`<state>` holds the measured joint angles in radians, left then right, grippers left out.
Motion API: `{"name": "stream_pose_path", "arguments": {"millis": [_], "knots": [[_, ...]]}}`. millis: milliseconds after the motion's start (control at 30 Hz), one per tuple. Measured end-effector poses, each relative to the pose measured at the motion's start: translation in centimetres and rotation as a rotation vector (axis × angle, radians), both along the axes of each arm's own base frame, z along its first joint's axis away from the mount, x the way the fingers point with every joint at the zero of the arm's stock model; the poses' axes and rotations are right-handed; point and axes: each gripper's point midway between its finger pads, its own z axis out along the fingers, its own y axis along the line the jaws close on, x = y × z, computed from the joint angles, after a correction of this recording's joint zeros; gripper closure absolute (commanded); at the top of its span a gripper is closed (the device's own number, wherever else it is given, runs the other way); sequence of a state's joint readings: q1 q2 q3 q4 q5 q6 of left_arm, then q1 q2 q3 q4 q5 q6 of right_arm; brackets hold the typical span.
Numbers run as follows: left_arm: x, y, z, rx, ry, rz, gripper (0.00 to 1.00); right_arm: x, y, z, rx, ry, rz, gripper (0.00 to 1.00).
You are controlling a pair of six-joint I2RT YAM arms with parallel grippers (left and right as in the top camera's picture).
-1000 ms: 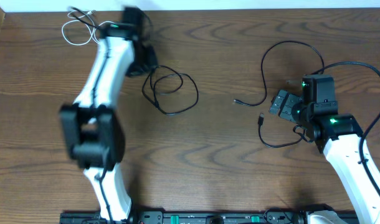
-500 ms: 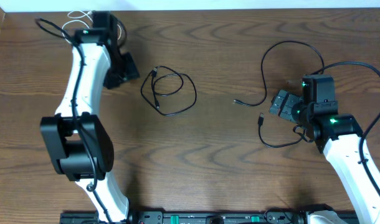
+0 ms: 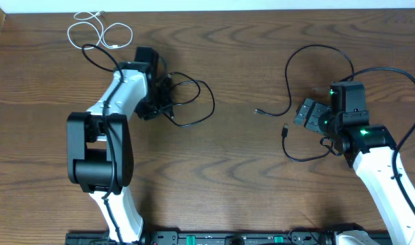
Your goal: Untangle cables
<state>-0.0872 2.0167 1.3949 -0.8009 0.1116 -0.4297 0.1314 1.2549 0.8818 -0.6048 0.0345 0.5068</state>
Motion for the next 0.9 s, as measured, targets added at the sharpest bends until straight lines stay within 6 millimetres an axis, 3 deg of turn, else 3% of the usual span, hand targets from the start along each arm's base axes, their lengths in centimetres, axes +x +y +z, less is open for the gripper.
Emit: {"name": "stream_pose_path", "arguments": {"millis": [267, 367, 533, 600, 633, 900], "knots": [[-0.2, -0.5, -1.0, 0.045, -0.016, 0.013, 0.59, 0.0, 0.0, 0.0, 0.000, 0.000, 0.000, 0.01], [-0.2, -0.4, -1.2, 0.053, -0.013, 0.017, 0.69, 0.0, 0.0, 0.0, 0.000, -0.001, 0.000, 0.01], [-0.2, -0.5, -1.6, 0.053, -0.007, 0.031, 0.70, 0.0, 0.0, 0.0, 0.000, 0.000, 0.000, 0.01], [-0.1, -0.4, -1.6, 0.054, -0.005, 0.033, 0.81, 0.0, 0.0, 0.0, 0.000, 0.000, 0.000, 0.01], [-0.1, -0.5, -1.7, 0.053, -0.004, 0.036, 0.92, 0.0, 0.0, 0.0, 0.000, 0.000, 0.000, 0.01], [0.4, -0.4, -1.6, 0.071, -0.017, 0.021, 0.93, 0.0, 0.0, 0.0, 0.000, 0.000, 0.000, 0.01]]}}
